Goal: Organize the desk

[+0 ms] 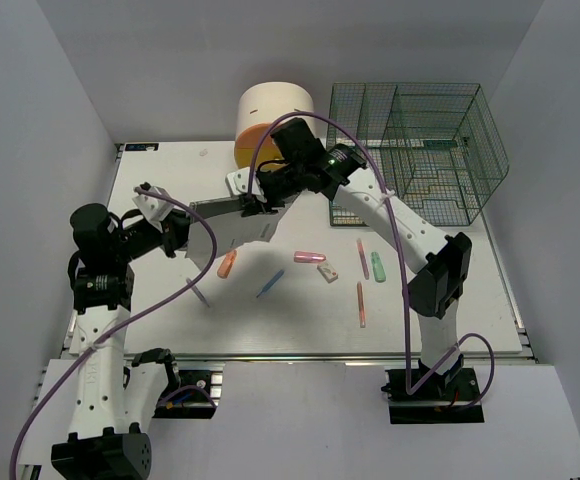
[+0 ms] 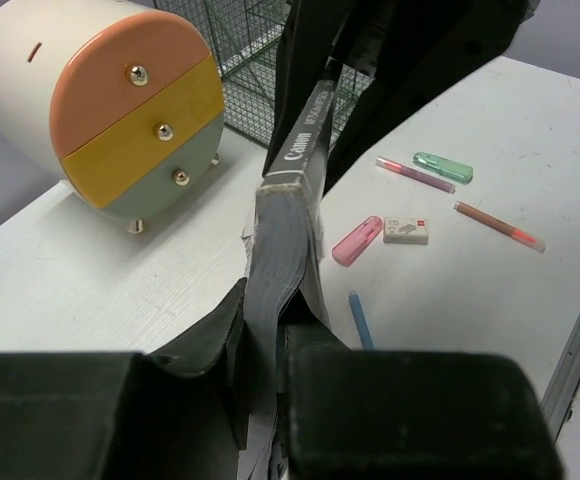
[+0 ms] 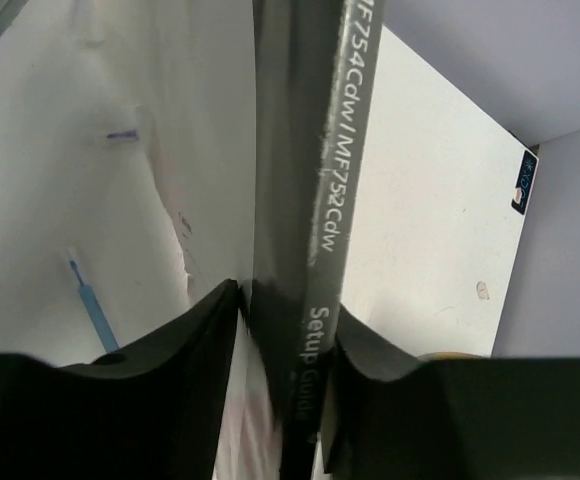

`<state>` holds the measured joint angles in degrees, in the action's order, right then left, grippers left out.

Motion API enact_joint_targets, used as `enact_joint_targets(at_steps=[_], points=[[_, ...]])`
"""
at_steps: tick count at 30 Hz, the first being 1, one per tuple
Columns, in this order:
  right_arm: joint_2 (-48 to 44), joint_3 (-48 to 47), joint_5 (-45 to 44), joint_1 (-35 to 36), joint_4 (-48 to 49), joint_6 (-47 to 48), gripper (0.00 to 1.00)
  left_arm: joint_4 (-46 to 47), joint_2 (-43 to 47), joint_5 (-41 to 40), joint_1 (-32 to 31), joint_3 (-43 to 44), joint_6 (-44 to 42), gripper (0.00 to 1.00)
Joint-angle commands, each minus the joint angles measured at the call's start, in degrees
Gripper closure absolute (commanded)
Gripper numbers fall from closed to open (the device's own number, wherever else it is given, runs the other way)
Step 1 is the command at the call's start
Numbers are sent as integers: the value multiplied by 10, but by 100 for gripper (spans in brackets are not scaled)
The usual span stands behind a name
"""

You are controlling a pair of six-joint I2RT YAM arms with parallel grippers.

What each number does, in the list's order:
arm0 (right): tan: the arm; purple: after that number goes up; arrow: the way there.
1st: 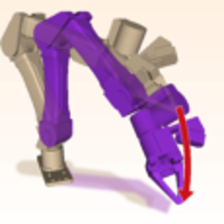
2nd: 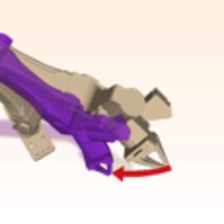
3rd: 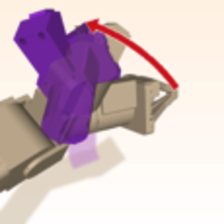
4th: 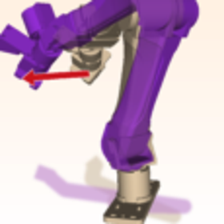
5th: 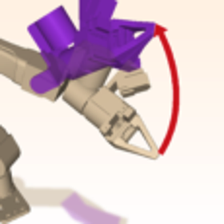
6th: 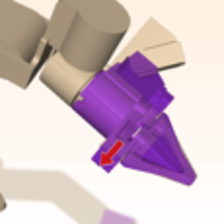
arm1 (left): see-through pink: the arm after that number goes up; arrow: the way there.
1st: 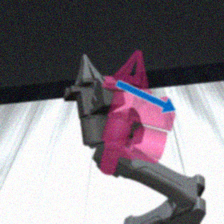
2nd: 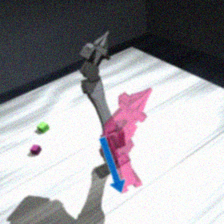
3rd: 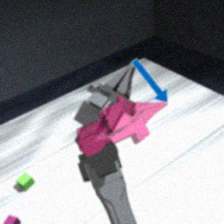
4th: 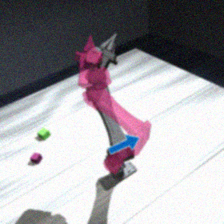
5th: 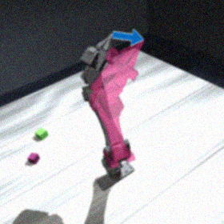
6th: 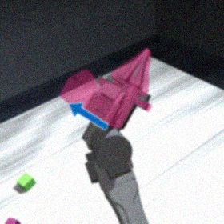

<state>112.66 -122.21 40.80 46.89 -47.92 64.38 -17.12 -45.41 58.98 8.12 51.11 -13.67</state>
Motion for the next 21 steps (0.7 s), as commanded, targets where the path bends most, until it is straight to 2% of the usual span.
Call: enact_joint_targets(at_steps=[1, 2, 4, 5, 7, 8, 9, 12, 13, 15, 19, 21], points=[[5, -21, 1, 2, -25, -12, 63, 80, 11, 18, 1, 36, 10, 100], [4, -21, 1, 2, -24, -14, 66, 79, 12, 15, 1, 34, 10, 100], [1, -21, -3, 0, -22, -17, 79, 80, 13, 9, 1, 28, 11, 100], [-2, -22, -5, 0, -21, -20, 89, 79, 13, 7, 1, 27, 13, 100], [-5, -22, -7, -4, -21, -25, 99, 82, 12, -9, 1, 22, 15, 99], [-6, -22, -7, -3, -21, -29, 100, 81, 13, -18, 1, 22, 15, 96], [-9, -22, -8, -6, -20, -39, 100, 77, 14, -27, 1, 22, 15, 88], [-17, -22, -17, -29, -6, -85, 100, 70, 18, -81, 1, 20, 15, 77], [-19, -23, -19, -22, 8, -103, 100, 68, 19, -114, 1, 20, 17, 64], [-24, -25, -29, -36, 23, -161, 100, 63, 24, -147, 1, 20, 22, 56], [-44, -16, -37, -59, 44, -224, 100, 59, 30, -221, 11, 25, 53, 30], [-60, 0, -34, -72, 45, -233, 100, 68, 31, -260, 11, 26, 64, 27]])
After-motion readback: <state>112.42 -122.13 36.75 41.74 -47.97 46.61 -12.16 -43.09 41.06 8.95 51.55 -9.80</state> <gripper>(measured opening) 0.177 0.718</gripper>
